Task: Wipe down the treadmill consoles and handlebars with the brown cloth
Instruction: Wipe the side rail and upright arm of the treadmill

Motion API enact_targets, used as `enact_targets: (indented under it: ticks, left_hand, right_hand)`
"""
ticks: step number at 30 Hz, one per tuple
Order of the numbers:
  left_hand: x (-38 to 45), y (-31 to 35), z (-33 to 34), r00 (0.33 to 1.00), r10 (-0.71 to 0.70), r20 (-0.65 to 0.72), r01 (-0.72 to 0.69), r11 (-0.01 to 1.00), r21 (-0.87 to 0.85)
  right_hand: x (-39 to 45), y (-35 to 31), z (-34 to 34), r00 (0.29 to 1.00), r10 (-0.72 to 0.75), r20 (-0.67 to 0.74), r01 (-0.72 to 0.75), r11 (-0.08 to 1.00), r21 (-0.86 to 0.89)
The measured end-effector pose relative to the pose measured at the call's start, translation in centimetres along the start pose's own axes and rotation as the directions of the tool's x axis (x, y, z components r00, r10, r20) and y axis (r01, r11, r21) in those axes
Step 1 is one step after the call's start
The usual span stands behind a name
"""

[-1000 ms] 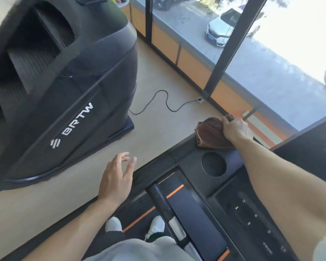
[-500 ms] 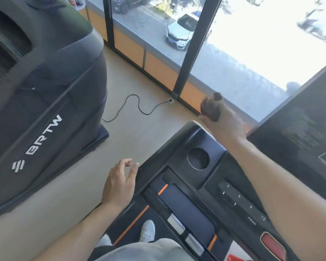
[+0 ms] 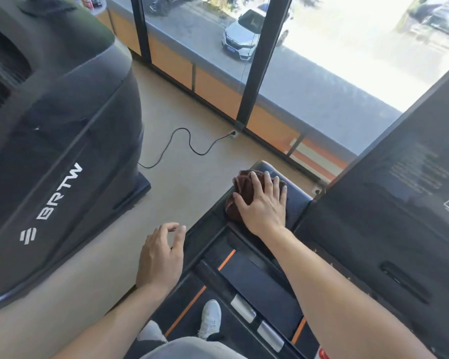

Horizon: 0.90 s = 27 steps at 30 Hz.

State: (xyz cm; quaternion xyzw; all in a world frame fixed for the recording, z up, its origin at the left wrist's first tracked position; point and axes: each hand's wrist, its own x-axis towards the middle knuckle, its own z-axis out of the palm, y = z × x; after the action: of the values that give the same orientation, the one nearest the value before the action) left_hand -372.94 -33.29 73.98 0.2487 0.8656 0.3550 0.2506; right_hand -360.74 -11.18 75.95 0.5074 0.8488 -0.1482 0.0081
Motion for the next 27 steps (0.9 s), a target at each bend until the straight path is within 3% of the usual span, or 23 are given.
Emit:
enact_targets:
  ticks: [2, 6, 9, 14, 18, 23, 27]
  left_hand:
    - [-0.1, -0.1, 0.0, 1.000, 0.005, -0.003, -0.005, 1.000, 0.011]
    - [-0.1, 0.0, 0.1, 1.000, 0.000, -0.009, 0.001, 1.000, 0.026]
    - [-0.3, 0.3, 0.1, 1.000, -0.001, -0.030, 0.002, 0.999, 0.036]
    - [-0.5, 0.5, 0.2, 0.998, 0.052, -0.043, -0.048, 0.996, 0.077]
    - [-0.5, 0.7, 0.2, 0.998, 0.063, -0.023, -0.060, 0.992, 0.112]
    - [-0.6, 0.7, 0.2, 0.996, 0.084, -0.007, -0.083, 0.989, 0.122]
    - [-0.7, 0.8, 0.1, 0.996, 0.094, -0.006, -0.093, 0.988, 0.123]
  right_hand:
    - [2.2, 0.5, -0.7, 0.997, 0.036, -0.064, -0.033, 0.998, 0.060]
    - [6.1, 3.1, -2.6, 0.957, 0.276, -0.091, -0.258, 0.950, 0.176]
    - [6.7, 4.5, -3.6, 0.939, 0.329, -0.104, -0.305, 0.932, 0.197]
    - [3.2, 4.7, -3.7, 0.988, 0.148, 0.032, -0.148, 0.989, 0.008]
    - [-0.6, 3.9, -3.5, 0.988, 0.022, 0.152, -0.010, 0.997, -0.075]
    - [-3.8, 2.5, -2.3, 0.993, -0.090, 0.077, 0.099, 0.988, -0.115]
    - [-5.1, 1.8, -1.8, 0.963, -0.270, -0.001, 0.268, 0.957, -0.114]
